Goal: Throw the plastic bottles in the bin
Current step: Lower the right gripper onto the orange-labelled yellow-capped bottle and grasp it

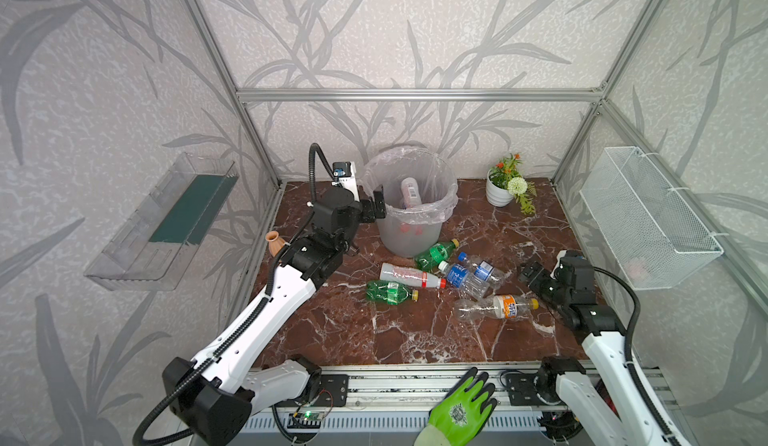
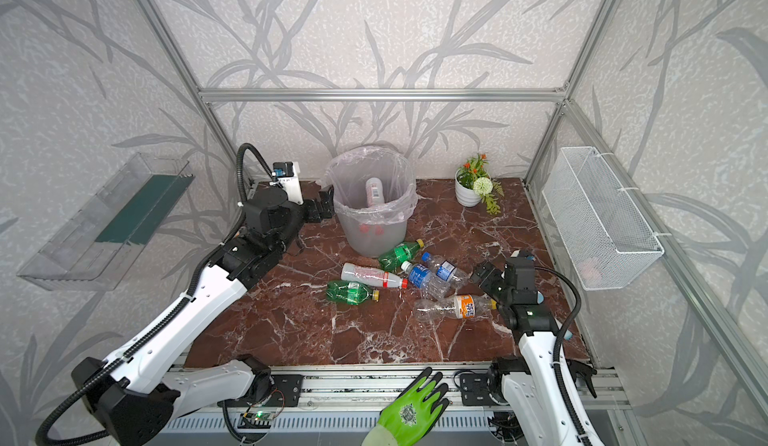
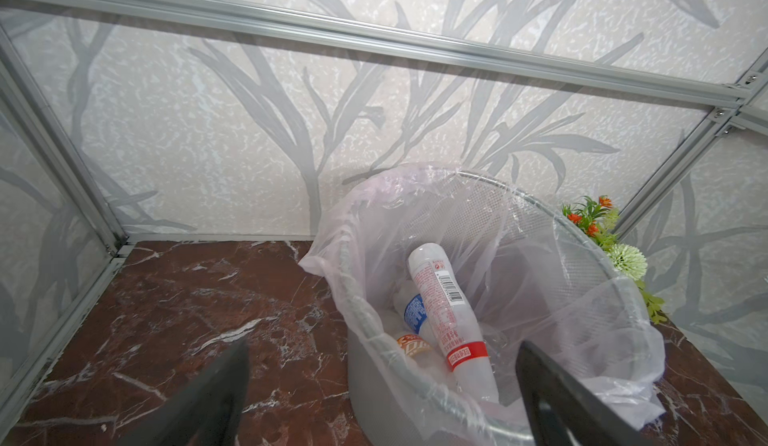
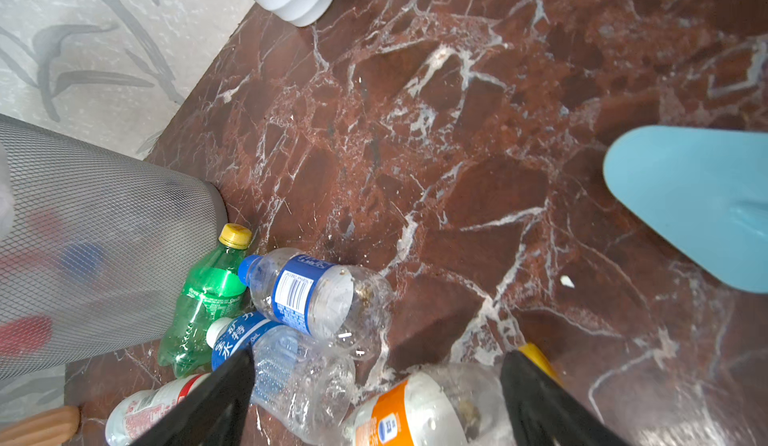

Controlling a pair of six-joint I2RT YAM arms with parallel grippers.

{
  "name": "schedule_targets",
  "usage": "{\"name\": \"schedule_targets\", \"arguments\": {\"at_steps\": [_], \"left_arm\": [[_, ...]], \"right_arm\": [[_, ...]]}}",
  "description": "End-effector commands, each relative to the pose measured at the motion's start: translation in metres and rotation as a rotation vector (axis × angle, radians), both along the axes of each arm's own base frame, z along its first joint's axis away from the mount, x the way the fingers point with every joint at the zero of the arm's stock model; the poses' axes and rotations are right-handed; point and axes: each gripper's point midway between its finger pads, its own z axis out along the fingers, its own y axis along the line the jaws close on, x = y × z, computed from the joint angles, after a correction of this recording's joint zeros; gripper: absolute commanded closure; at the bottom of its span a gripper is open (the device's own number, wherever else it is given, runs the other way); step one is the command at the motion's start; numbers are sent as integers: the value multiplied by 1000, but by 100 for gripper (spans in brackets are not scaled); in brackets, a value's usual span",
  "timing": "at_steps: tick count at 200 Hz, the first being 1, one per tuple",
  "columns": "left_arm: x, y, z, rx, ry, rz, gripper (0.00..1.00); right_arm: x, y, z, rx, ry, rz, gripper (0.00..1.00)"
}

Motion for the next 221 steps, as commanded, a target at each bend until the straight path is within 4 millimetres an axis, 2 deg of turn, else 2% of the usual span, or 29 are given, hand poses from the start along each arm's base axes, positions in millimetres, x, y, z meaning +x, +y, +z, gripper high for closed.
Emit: {"name": "schedule_targets", "arguments": {"at_steps": [1,82,136,196,221], "left_arm": [[-8,16,9,9,-43,56,1],[-12,26,-21,53,7,85,1],[-17,32,-35,63,39,98,1],[-20,38,-38,75,47,111,1],[-20,38,-38,76,49,111,1]], "right_arm": [[-24,3,-10,73,105,-55,8],[-54,30,-48,153,267,-82,8],[-51,48,-73,151,318,-75,8],[-46,47,-95,113,364,-95,11],[-45,44,-100,100,363,-104,16]]}}
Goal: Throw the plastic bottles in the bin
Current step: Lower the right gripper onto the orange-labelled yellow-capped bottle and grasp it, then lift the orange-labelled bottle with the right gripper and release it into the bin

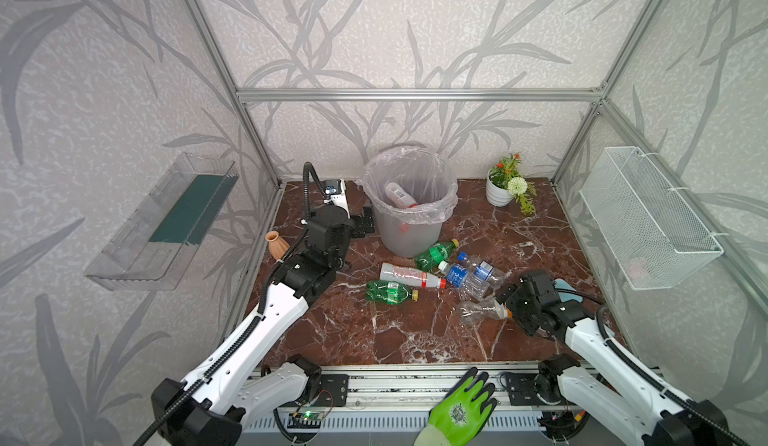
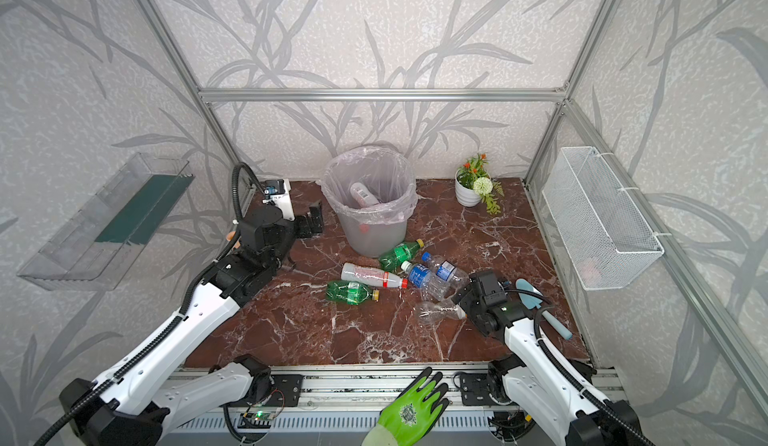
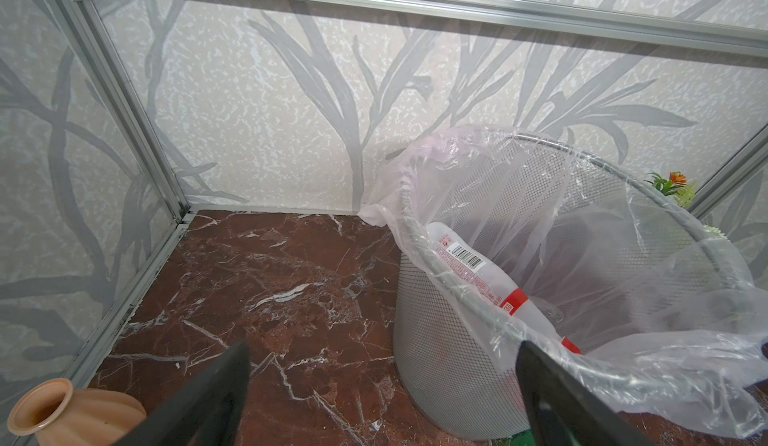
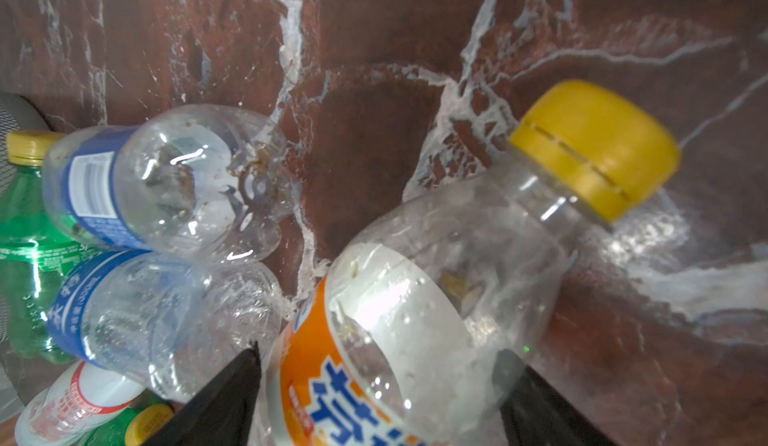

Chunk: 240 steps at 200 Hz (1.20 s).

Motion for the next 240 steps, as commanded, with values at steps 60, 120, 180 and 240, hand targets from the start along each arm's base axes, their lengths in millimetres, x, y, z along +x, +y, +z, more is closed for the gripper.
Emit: {"name": "schedule_targets", "arguments": {"at_steps": [60,120,180,240], "left_arm": [[-2,14,-11,5,29,56,1],[-6,41,-37,-48,101,182,1],[-18,76,-69,-176,163,315,1],[-28,85,-117,-212,313,374,1]], "right_arm": [[4,-5,-9,-38,-35,2,34],[32,0,43,-15,-305,38,48],[55,-21,193,-124,-796,7,48],[98,-12,398,-40,-1275,-84,48]]}}
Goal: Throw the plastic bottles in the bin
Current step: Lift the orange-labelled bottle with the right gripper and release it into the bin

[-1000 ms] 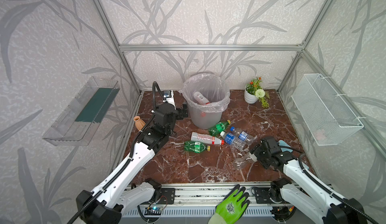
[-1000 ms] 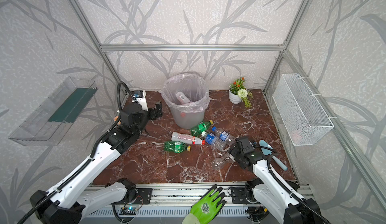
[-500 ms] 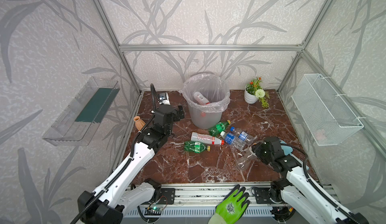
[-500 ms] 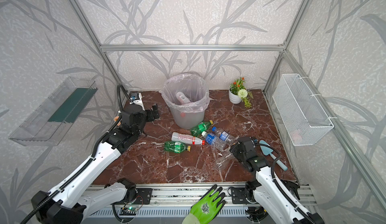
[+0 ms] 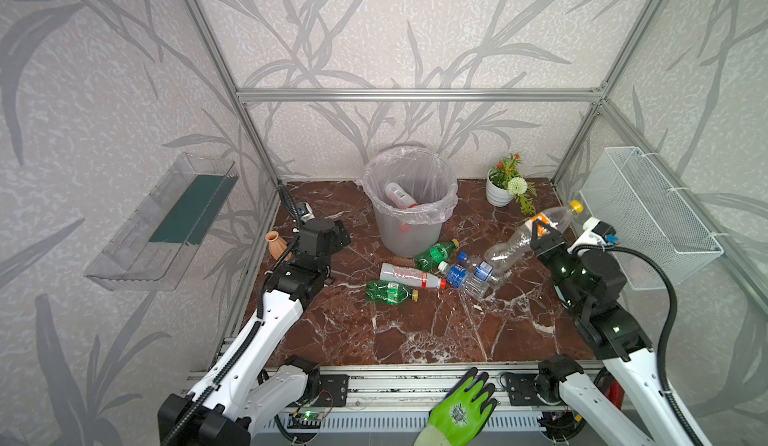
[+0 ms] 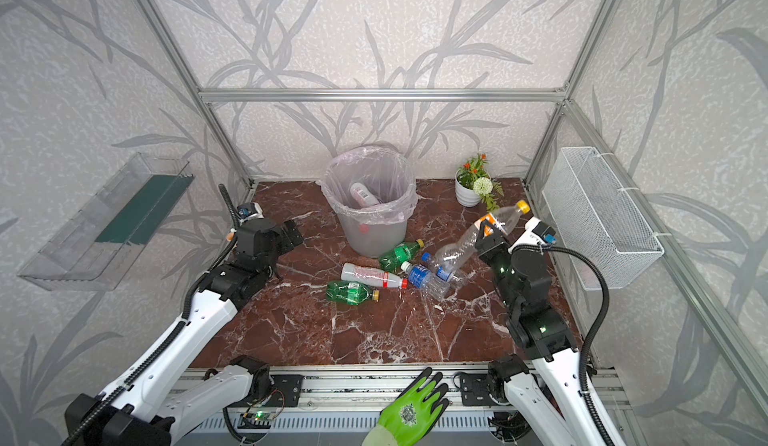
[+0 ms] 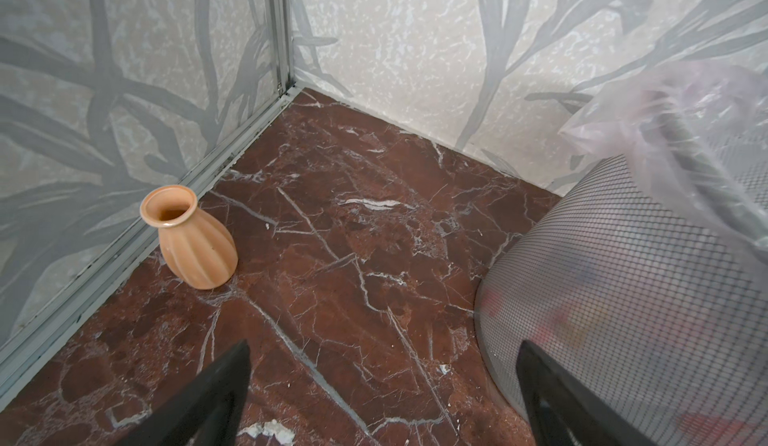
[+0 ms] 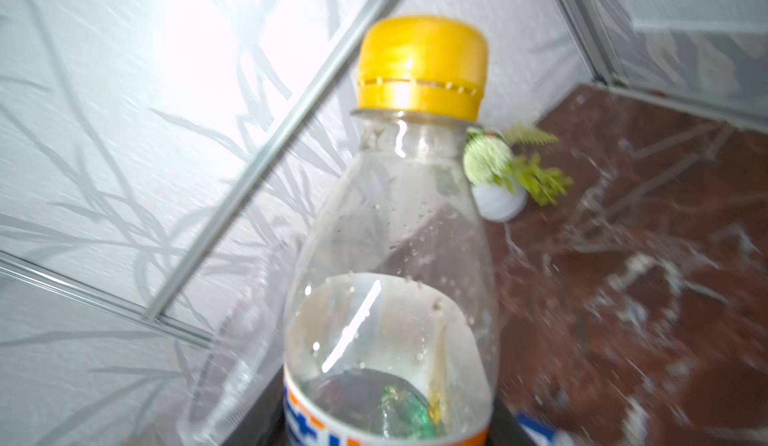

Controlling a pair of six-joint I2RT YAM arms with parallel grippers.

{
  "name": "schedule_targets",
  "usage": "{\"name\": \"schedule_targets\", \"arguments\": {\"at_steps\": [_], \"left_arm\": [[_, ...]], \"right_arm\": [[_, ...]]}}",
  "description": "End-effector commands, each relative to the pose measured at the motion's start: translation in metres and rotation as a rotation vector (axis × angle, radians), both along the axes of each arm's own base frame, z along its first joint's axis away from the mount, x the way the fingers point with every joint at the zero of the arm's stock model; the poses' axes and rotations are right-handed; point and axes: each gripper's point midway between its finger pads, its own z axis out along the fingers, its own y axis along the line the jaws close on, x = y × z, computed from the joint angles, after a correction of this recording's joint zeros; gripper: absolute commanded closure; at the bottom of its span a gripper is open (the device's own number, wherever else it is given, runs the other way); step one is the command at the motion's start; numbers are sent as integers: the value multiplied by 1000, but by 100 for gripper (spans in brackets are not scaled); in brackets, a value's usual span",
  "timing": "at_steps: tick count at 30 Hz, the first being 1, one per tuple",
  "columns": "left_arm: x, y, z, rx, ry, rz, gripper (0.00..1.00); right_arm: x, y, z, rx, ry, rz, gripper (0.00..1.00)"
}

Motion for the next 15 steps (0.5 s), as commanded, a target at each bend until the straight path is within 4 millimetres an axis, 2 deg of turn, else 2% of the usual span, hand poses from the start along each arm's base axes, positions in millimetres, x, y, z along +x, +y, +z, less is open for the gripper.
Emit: {"name": "schedule_targets", "arguments": {"at_steps": [1,3,5,8,9,12,15], "left_arm": [[-10,3,-28,-43,89,36,1],[-12,1,-35,-63,104,29,1],[-14,-1,-42,-86,112,25,1],[-14,-4,-46,-108,117,20,1],[-14,-5,-47,-110,120,18,1],[-12,-6,-47,-111,127,12,1],[-10,-8,-48,-114,133,5,1]], "right_arm": [[16,4,83,32,-233,-8,48],[33,16,111,-192,-309,7,48],[48,30,135,-155,-373,50,48],[86,67,148,-128,-382,156,49],[98,89,149,-151,-367,201,49],[139,155,126,-227,-275,339,45],[173,201,98,-233,-180,475,42]]}}
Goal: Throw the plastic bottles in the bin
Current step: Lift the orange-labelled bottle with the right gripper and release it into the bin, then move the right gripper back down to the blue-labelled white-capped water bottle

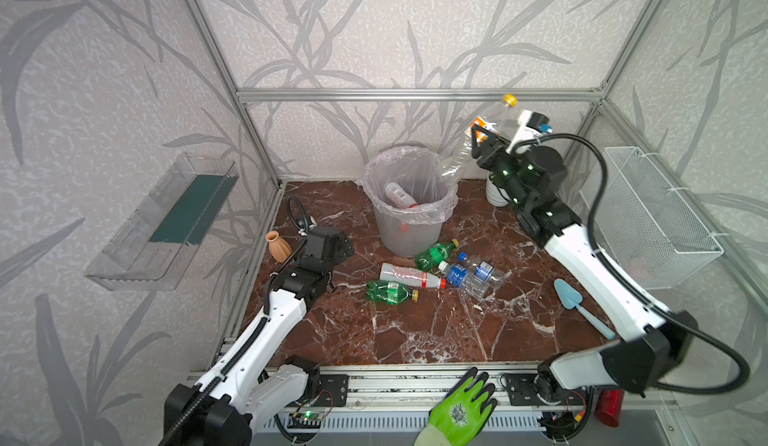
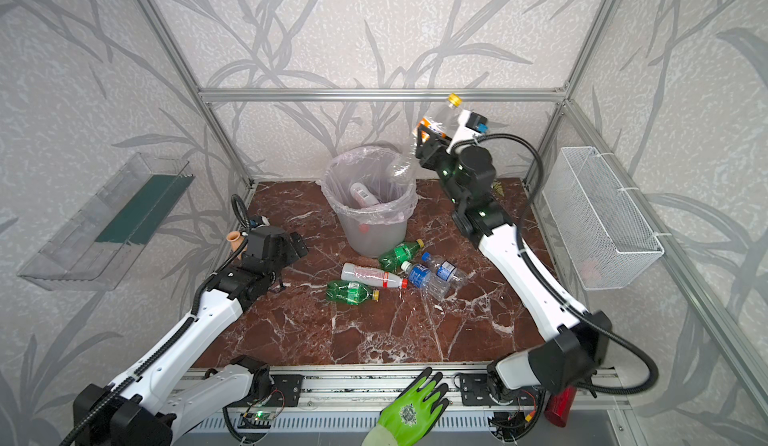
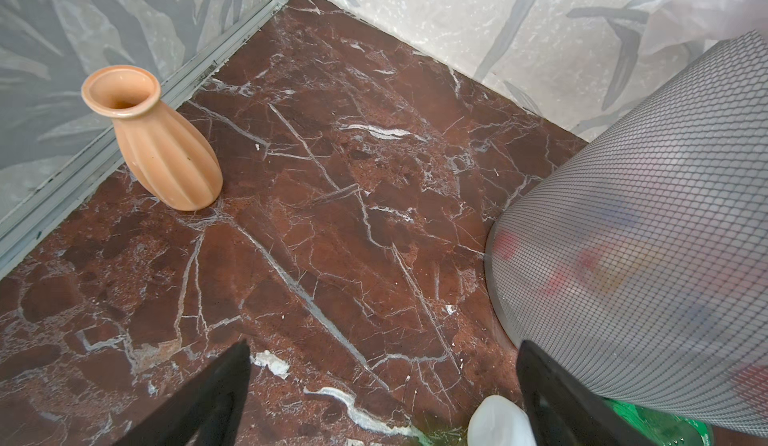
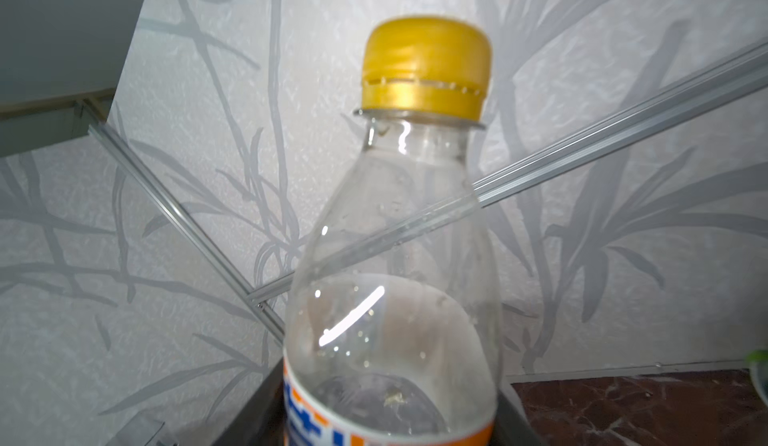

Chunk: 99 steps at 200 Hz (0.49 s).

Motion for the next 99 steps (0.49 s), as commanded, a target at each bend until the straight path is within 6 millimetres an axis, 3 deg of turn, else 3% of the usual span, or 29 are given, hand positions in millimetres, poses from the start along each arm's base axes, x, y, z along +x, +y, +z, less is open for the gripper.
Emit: {"name": "schedule_targets", "arguments": {"at_steps": [1,10,15,29,35,41,48,99], "left_arm": [[2,-1,1,-24,8,10,1],[3,-2,0,-29,14,3,1],[3,-3,0,-30,18,-4,1],[2,-3,2,-25,28,-9,1],[2,-3,3,-23,28,-7,1],[1,-2,4,-21,23,-3,1],[0,-1,5,-22,18,-2,1],[-4,-4,12,-33,12,-22,1]], "right_arm": [[23,49,-30,-107,89,157,38],[24,55,-20,-151,87,174,22],[30,60,-31,-192,113,180,15],[20,58,-15,-260,90,166,8],[18,56,-19,-277,94,150,4],[7,45,-5,-269,62,124,0],[1,35,-2,-267,48,89,1],[-28,-26,-33,-279,103,-34,1]]}}
